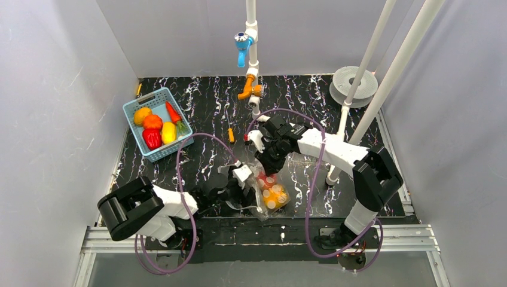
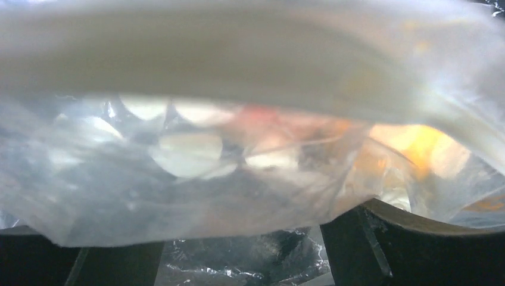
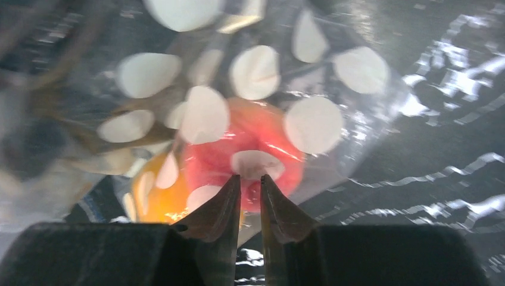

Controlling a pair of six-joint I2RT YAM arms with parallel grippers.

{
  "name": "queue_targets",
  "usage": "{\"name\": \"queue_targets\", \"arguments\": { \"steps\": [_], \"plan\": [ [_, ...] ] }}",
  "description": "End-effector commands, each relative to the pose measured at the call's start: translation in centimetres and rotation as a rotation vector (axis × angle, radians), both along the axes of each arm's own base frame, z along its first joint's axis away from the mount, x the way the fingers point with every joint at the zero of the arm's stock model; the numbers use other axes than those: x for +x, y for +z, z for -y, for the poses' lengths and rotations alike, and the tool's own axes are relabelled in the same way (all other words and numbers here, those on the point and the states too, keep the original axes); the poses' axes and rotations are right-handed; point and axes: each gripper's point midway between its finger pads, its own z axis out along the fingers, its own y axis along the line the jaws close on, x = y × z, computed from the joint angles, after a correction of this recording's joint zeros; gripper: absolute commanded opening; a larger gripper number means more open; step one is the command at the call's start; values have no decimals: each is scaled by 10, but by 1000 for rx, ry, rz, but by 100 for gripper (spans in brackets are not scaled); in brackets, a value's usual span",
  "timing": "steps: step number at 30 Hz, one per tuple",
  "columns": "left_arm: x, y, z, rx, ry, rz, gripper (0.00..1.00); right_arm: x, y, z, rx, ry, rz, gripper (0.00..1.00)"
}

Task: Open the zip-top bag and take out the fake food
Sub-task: Pick up the fake fruit from the zipper food storage bag.

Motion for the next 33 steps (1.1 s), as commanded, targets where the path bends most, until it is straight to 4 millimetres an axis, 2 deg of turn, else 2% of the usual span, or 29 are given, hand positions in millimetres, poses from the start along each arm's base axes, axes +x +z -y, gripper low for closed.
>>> {"name": "queue_targets", "arguments": {
  "steps": [1,4,6,10,14,18,27,30,33],
  "plan": [
    [5,30,7,-124,-7,118,84,45,8,26,-95,-121,207,28],
    [0,43,13,-192,-46,158,85,60,7,38,-138,-172,269,31],
    [-2,50,18,-227,-74,171,86,62,4,41,-151,-180,269,31],
    [-5,45,23,-199,-110,157,86,60,-6,42,-176,-175,239,32],
    [-1,35,20,-133,-116,190,87,44,-19,35,-168,-148,125,30],
    [2,24,19,-65,-129,194,90,27,-21,21,-120,-118,15,27],
    [4,18,27,-56,-152,197,96,-20,-6,-10,14,28,-159,25],
    [6,21,29,-72,-148,205,96,-28,-5,-15,23,53,-186,25],
    [6,31,30,-105,-142,220,96,-27,-6,-15,15,49,-185,27]
  ]
}}
